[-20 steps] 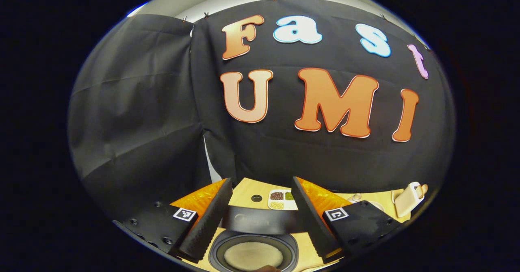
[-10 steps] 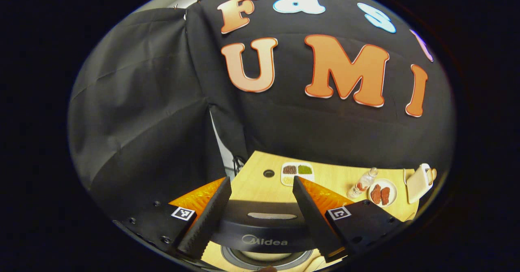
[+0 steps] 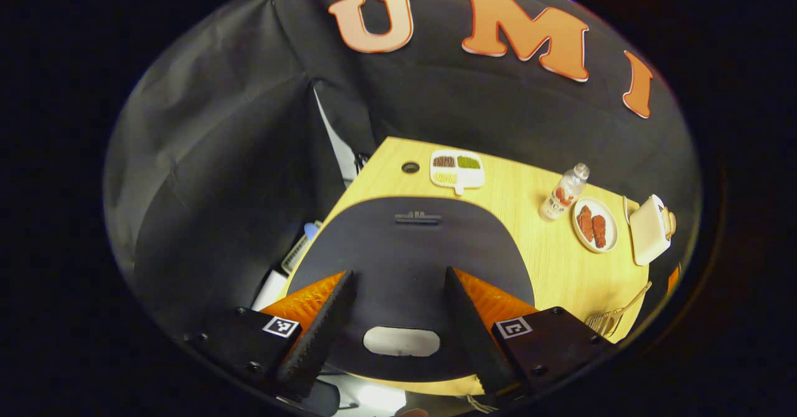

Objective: Close the left gripper, press the button to open the rice cooker; take a wooden spoon from the chopstick holder with the right hand, scoop a spoonful of rice and pour it into the rice cooker, then put the wooden spoon back into the chopstick holder.

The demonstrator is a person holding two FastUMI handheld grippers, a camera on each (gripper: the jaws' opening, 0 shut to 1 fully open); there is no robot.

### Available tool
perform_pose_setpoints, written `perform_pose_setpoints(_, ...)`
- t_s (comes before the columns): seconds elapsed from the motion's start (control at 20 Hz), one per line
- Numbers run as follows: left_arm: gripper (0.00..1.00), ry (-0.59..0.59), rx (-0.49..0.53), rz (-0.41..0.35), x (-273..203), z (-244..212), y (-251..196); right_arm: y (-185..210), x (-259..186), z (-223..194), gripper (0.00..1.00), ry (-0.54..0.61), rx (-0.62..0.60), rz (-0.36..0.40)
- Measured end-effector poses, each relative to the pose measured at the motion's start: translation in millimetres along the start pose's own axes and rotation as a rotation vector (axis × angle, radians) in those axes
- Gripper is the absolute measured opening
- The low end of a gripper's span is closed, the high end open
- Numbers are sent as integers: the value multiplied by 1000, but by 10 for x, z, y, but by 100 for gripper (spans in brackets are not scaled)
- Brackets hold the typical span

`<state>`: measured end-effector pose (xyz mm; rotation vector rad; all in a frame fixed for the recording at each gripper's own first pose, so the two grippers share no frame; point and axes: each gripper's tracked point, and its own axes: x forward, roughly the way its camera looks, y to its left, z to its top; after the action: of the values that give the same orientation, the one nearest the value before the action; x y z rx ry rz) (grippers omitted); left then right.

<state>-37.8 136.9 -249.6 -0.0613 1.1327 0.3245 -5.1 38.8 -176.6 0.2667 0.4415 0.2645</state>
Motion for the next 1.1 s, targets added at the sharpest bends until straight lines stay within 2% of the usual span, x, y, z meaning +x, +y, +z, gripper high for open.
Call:
perform_pose_setpoints(0.1,100,135,-65,-31,183,-331,10,19,-6,-13,95,5,-15,5)
perform_pose_setpoints(0.15,99,45,-53,-29,248,-158,9,34,-8,-20,95,9,-21,7)
perform_pose_setpoints(0.2,96,113,-58,-31,308,-315,-3,51,-8,-36,95,13,-27,12)
perform_pose_setpoints(0.25,94,72,-52,-27,238,-277,-14,75,-3,-33,95,13,-31,18)
perform_pose_setpoints(0.35,100,36,-41,-18,234,-257,-19,117,4,-37,95,15,-37,29)
perform_pose_setpoints(0.65,99,-118,-29,-20,219,-228,-12,269,-7,138,95,-23,-63,52)
perform_pose_setpoints(0.75,100,-221,-17,-39,10,-99,-121,329,-35,272,95,-57,-92,51)
perform_pose_setpoints(0.85,100,-367,25,-31,-276,142,-188,382,-84,414,95,-97,-119,42)
perform_pose_setpoints(0.9,99,-438,41,-50,-460,253,-282,436,-102,486,95,-120,-130,43)
perform_pose_setpoints(1.0,97,-564,40,-158,-823,428,-553,546,-149,609,95,-161,-143,60)
perform_pose_setpoints(1.1,96,-637,20,-214,-1063,452,-656,620,-156,618,95,-171,-157,75)
